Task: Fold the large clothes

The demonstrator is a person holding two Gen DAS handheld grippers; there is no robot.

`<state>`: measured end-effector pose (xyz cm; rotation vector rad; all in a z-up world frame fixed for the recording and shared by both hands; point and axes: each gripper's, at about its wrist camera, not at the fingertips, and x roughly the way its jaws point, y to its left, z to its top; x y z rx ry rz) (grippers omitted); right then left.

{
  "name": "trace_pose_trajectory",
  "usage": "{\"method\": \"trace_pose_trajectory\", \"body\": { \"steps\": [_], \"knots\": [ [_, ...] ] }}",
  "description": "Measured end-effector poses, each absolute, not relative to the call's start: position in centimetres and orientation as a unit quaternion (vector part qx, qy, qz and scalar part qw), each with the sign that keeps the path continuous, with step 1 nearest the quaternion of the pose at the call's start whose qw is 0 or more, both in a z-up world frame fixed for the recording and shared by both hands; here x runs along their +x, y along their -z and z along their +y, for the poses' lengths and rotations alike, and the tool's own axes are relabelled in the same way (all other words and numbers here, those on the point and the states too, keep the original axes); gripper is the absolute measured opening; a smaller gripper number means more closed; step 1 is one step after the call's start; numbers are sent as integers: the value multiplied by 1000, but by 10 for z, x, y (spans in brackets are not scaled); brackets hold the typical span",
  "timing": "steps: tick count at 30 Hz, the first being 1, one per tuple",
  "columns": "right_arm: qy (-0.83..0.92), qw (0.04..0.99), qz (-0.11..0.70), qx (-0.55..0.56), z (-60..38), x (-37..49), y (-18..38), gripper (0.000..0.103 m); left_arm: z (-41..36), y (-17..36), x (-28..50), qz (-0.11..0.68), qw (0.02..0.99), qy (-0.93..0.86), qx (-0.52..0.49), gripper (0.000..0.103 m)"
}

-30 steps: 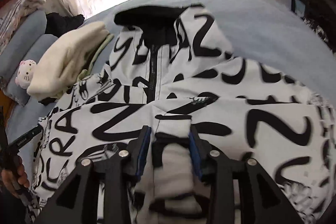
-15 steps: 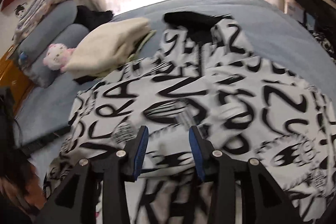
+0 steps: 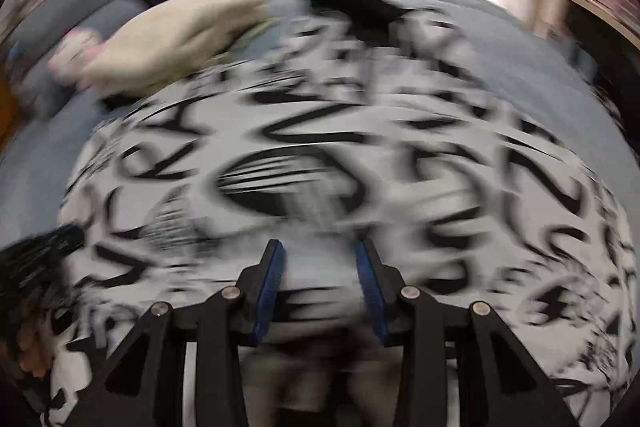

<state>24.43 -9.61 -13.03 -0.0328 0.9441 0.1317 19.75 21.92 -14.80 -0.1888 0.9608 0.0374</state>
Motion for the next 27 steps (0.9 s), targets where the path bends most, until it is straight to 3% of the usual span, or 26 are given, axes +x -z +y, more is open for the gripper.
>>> {"method": "trace_pose_trajectory", "body": {
  "steps": [4, 21, 24, 26, 27],
  "knots": [
    [-75, 876, 474, 37, -133, 250, 136, 17, 225, 152, 200, 461, 881, -11, -103, 9],
    [-56, 866, 494, 43, -126, 249, 130, 20, 214, 141, 198, 475, 875, -23, -96, 13],
    [-62, 865, 494, 53, -125, 240, 123, 21, 211, 134, 192, 476, 874, -28, -95, 25],
    [-72, 864, 494, 64, -125, 233, 119, 21, 210, 126, 185, 471, 877, -37, -88, 44],
    [-76, 863, 494, 69, -125, 229, 117, 21, 209, 121, 181, 467, 879, -39, -85, 44]
  ]
}}
